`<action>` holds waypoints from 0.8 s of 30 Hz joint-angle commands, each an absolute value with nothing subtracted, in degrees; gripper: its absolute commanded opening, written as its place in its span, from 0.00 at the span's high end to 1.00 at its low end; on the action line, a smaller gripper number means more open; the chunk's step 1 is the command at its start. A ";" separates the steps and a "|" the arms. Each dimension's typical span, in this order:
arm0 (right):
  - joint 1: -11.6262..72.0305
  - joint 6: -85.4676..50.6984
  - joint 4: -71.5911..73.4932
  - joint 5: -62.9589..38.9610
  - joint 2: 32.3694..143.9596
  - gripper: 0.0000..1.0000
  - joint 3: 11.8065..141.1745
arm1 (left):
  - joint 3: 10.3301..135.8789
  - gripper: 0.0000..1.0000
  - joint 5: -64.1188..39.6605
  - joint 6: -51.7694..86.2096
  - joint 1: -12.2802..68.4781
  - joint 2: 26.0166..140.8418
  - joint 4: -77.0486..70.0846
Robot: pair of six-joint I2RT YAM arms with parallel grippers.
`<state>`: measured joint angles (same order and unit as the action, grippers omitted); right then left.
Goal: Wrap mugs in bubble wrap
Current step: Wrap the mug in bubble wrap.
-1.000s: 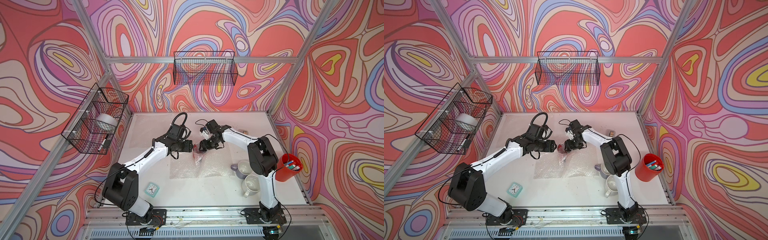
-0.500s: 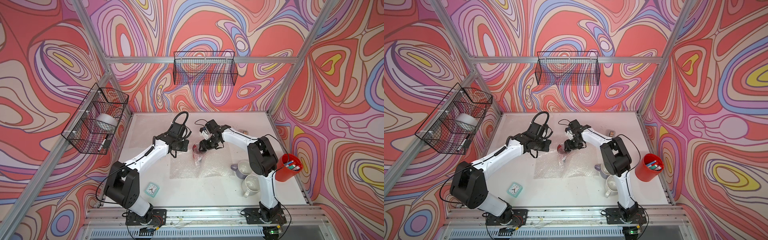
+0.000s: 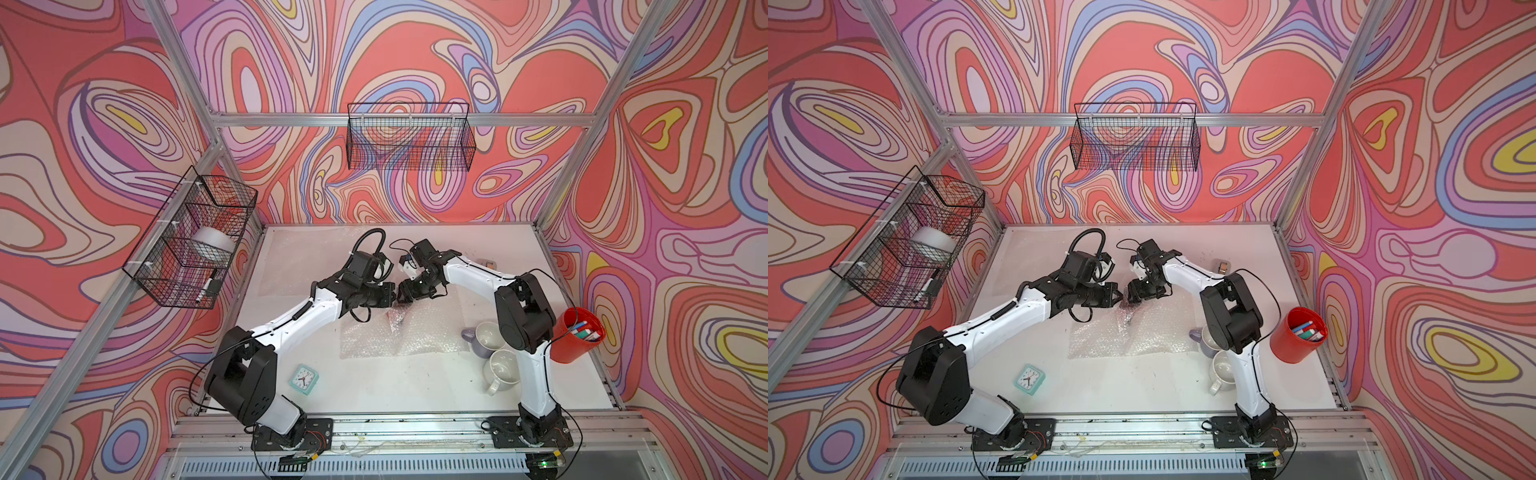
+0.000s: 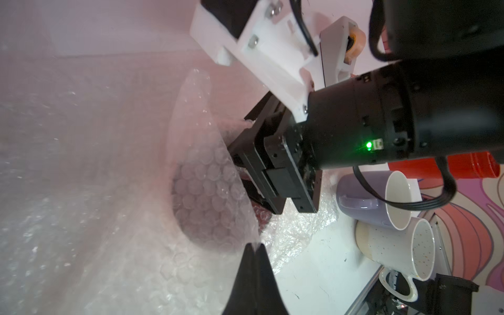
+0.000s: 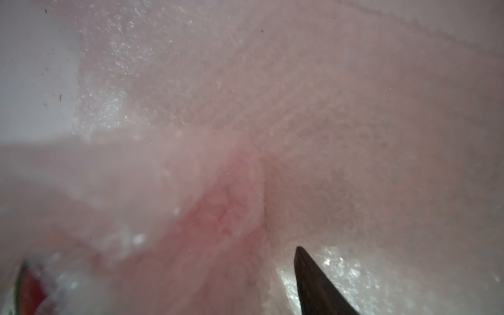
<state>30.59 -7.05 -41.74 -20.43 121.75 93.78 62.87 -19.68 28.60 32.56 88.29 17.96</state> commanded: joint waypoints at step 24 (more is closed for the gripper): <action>29.27 -10.57 -42.15 -24.19 116.02 0.12 94.76 | 60.90 1.00 -22.22 33.06 34.37 96.19 10.82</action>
